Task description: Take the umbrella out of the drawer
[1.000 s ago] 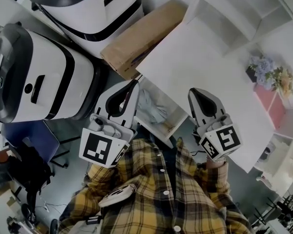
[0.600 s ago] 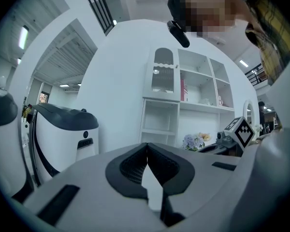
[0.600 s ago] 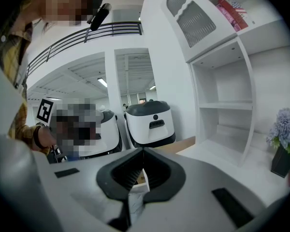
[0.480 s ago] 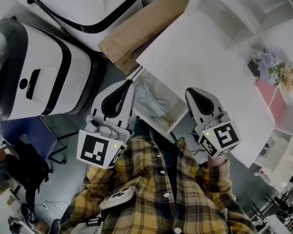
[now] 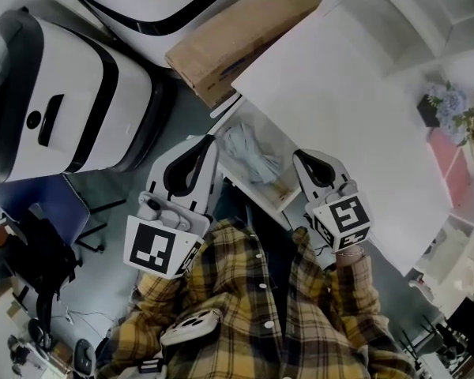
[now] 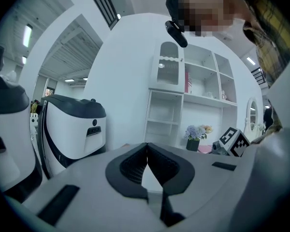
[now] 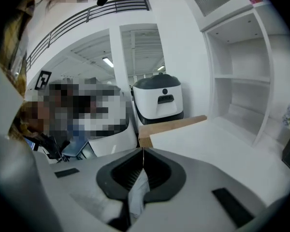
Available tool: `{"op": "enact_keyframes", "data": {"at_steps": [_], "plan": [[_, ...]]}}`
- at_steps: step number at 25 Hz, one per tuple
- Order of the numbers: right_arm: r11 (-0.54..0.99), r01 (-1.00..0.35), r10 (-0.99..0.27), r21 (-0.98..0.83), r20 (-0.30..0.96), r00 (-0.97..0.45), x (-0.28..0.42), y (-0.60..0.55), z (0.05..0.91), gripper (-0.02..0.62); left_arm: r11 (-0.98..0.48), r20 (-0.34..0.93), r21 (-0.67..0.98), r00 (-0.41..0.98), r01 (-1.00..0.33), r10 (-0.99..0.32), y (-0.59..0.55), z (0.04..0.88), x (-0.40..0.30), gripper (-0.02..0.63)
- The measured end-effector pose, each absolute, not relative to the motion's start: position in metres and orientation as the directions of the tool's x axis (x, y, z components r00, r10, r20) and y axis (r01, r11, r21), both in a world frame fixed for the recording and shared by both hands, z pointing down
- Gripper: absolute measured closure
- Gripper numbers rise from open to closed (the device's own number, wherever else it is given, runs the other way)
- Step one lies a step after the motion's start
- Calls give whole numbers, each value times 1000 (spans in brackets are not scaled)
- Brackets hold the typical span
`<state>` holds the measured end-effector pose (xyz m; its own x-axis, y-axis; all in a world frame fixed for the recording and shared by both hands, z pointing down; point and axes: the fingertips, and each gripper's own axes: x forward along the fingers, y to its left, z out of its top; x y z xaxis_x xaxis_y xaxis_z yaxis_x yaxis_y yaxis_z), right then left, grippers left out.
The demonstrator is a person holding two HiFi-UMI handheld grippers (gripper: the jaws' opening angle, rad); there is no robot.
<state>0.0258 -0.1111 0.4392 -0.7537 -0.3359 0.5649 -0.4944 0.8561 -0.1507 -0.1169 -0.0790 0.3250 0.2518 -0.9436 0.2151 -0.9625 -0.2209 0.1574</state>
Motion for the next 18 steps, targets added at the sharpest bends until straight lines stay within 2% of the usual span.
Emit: {"op": "enact_keyframes", "data": {"at_steps": [18], "plan": [[869, -448, -161, -210, 736, -657, 12, -81, 599, 577, -211, 301, 180, 258, -961, -918, -60, 380, -109, 586]]}}
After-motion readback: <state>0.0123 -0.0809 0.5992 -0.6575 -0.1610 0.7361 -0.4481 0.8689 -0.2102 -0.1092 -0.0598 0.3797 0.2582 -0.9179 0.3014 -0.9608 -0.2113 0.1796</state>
